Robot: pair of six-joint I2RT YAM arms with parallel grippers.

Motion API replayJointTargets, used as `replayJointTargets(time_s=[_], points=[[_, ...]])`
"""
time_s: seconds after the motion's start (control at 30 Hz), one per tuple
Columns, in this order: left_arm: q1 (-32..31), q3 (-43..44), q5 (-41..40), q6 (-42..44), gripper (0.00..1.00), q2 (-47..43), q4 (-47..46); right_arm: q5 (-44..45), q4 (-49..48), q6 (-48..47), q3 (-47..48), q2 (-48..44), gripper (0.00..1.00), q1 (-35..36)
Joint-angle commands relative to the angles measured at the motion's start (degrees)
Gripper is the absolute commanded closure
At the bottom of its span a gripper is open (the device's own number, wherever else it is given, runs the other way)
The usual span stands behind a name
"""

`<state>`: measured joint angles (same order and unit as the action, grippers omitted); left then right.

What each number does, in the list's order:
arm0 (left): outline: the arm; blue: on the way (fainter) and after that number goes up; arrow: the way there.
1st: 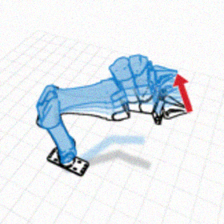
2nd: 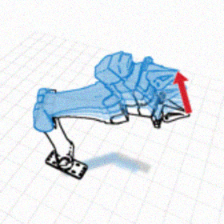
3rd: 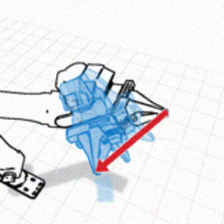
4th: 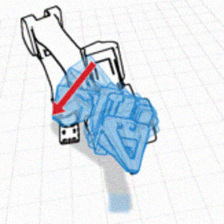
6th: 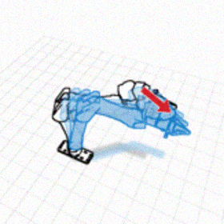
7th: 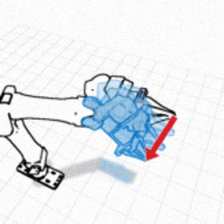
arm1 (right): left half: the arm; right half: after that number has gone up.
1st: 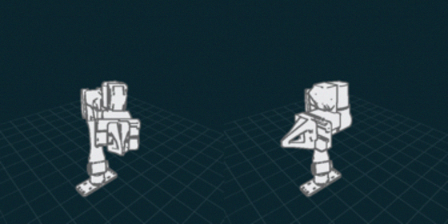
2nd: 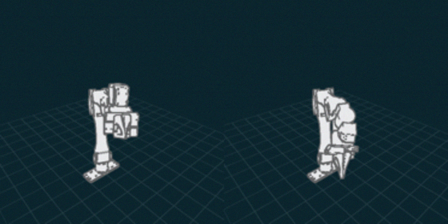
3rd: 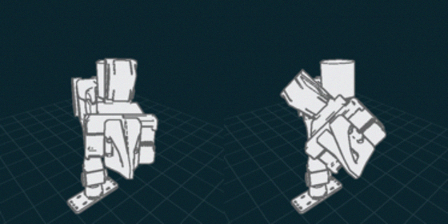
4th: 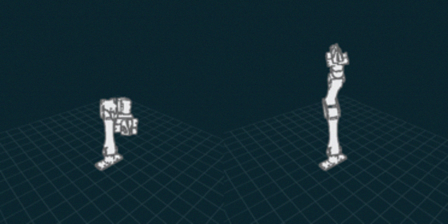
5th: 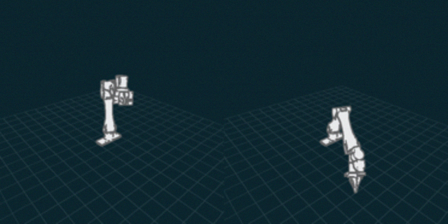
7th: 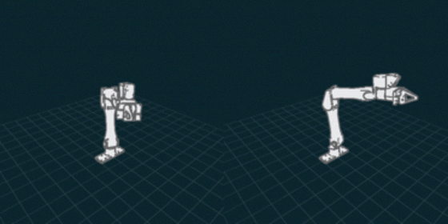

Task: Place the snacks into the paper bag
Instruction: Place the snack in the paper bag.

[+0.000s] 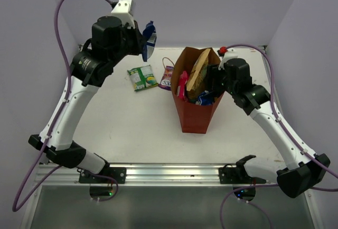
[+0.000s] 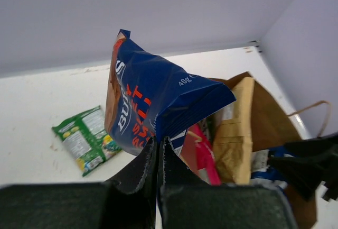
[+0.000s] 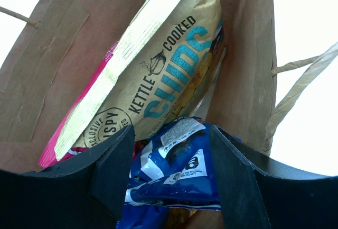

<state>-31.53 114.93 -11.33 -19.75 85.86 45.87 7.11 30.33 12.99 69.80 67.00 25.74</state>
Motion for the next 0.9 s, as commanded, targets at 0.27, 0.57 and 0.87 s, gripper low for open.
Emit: replayJointTargets(time_s=[0.27, 0.57, 0.87], points=[[0.06, 7.23, 22.93, -5.47, 1.0, -0.7, -9.91, -0.87, -1.59, 0.01, -0.63, -1.0, 0.37, -0.16], [0.06, 8.29, 31.81, -14.26, 1.0, 5.8, -7.46, -0.88, -1.67, 0.1, -0.63, -1.0, 0.37, -0.16], [0.06, 1.43, 35.41, -16.9, 1.0, 7.73, -10.71, -0.87, -1.76, 0.01, -0.81, -1.17, 0.37, -0.25]])
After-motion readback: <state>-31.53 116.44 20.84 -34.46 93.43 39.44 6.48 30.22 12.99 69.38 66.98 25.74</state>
